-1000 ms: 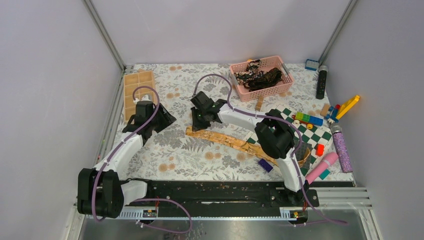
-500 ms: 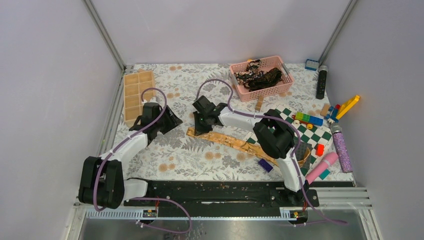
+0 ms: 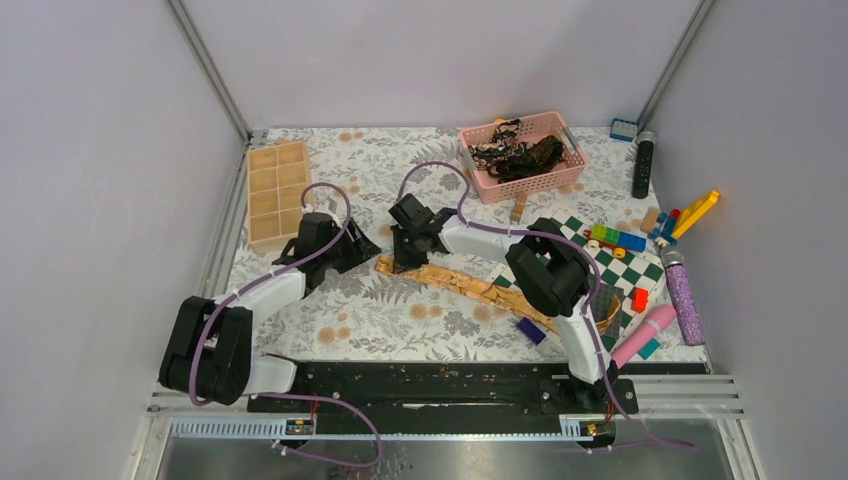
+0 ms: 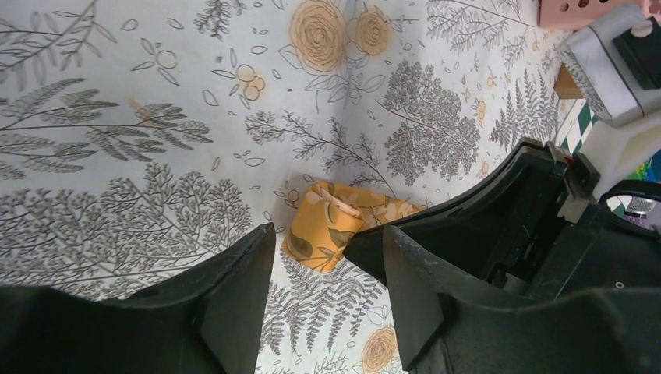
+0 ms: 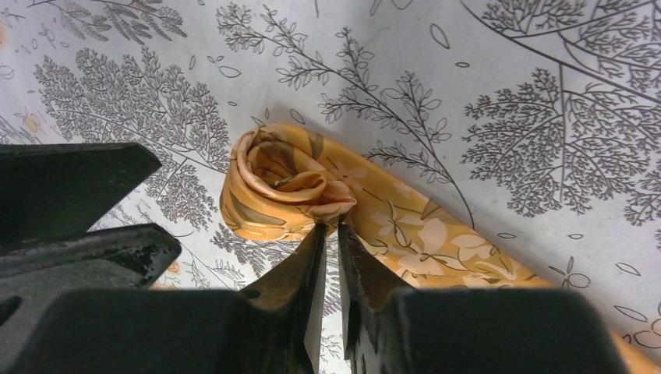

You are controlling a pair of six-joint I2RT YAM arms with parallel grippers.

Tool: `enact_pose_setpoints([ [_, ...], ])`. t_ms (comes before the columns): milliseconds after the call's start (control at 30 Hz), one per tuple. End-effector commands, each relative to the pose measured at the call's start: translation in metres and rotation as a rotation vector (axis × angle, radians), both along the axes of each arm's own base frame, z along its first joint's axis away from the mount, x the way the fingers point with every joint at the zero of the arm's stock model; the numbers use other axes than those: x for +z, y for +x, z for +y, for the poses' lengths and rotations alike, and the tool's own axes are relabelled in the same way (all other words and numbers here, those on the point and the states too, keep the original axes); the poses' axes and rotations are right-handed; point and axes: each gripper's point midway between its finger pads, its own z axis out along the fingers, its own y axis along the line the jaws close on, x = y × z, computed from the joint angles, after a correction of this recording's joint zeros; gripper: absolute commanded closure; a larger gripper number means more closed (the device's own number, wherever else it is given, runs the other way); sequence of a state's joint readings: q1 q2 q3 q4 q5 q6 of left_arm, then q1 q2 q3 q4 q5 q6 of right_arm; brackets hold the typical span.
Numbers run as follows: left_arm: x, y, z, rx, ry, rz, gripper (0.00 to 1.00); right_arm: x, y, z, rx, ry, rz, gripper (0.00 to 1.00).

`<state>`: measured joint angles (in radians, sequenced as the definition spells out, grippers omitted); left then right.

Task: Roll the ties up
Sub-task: Roll the tie at the center of the board.

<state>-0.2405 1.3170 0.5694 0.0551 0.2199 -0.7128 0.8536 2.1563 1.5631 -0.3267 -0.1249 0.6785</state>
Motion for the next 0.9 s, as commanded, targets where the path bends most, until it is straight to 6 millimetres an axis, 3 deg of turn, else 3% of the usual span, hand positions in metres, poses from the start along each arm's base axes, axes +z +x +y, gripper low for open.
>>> enact_pose_setpoints([
  [0,0.006,0.008,-0.014,-0.044,-0.031,-0.075,0.46,0.018,0.012,-0.003,-0.046,0.035,-0.024,0.83],
  [600,-0.014,0.007,-0.028,-0.100,-0.021,-0.070,0.51,0.015,0.016,-0.007,-0.064,0.048,0.007,0.83],
  [867,-0.017,0.004,-0.031,-0.116,-0.021,-0.068,0.53,0.017,0.013,0.002,-0.047,0.088,0.025,0.84],
])
